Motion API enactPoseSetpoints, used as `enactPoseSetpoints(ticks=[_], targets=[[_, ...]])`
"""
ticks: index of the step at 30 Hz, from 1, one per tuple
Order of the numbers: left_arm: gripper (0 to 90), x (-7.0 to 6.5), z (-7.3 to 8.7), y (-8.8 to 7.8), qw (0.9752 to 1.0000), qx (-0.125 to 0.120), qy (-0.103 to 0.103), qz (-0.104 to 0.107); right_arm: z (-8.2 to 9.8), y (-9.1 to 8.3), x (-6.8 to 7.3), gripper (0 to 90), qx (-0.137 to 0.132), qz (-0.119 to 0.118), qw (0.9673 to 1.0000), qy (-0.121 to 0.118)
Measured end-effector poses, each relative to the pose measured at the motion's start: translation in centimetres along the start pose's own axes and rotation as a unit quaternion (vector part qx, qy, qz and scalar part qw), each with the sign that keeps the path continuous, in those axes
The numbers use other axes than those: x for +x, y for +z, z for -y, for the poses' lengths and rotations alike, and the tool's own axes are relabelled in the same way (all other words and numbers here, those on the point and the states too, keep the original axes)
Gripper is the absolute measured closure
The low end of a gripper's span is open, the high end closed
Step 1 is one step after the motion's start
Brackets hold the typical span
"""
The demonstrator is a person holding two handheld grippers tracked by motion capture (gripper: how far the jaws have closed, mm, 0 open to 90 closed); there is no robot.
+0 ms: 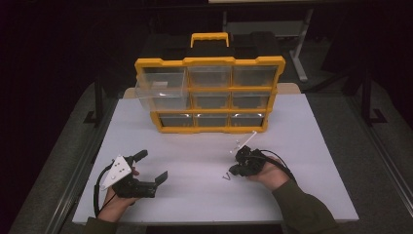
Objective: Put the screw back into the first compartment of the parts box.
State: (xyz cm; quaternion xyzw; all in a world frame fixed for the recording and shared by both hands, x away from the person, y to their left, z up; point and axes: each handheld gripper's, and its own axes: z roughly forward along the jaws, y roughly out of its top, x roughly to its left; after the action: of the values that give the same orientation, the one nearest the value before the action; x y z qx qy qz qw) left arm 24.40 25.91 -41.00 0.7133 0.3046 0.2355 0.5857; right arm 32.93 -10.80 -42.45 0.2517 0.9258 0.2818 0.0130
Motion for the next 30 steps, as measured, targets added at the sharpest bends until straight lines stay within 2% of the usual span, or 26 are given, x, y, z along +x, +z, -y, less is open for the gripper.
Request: enactPoseSetpoints(ticks=[5,9,10,11,16,17,30], targets=[[0.0,0.0,0.0,0.0,1.0000,0.000,0.001,0.000,-0.4,-0.8,0.1,87.6,-0.008,-0.007,0.9999,-0.009],[0.0,0.0,0.0,0.0,1.0000,-0.001,0.003,0.000,-0.7,-1.3,0.0,87.7,-0.011,-0.018,0.9998,-0.003],[0.0,0.0,0.0,0.0,1.0000,-0.002,0.000,0.000,-0.7,-1.4,-0.1,87.7,-0.013,-0.016,0.9998,-0.007],[0.0,0.0,0.0,0.0,1.0000,-0.002,0.001,0.000,-0.8,-1.7,-0.2,87.7,-0.014,-0.019,0.9997,-0.001],[0.0,-0.1,-0.1,0.0,1.0000,-0.007,-0.001,0.001,-1.2,-2.6,-0.2,87.7,-0.024,-0.023,0.9995,-0.001],[0.0,-0.1,-0.1,-0.1,1.0000,-0.006,0.002,0.001,-1.3,-2.7,-0.3,87.7,-0.030,-0.023,0.9993,-0.007],[0.0,0.0,-0.1,-0.2,1.0000,-0.005,-0.003,0.001,-2.3,-3.6,-0.2,87.7,-0.039,-0.023,0.9988,-0.018]])
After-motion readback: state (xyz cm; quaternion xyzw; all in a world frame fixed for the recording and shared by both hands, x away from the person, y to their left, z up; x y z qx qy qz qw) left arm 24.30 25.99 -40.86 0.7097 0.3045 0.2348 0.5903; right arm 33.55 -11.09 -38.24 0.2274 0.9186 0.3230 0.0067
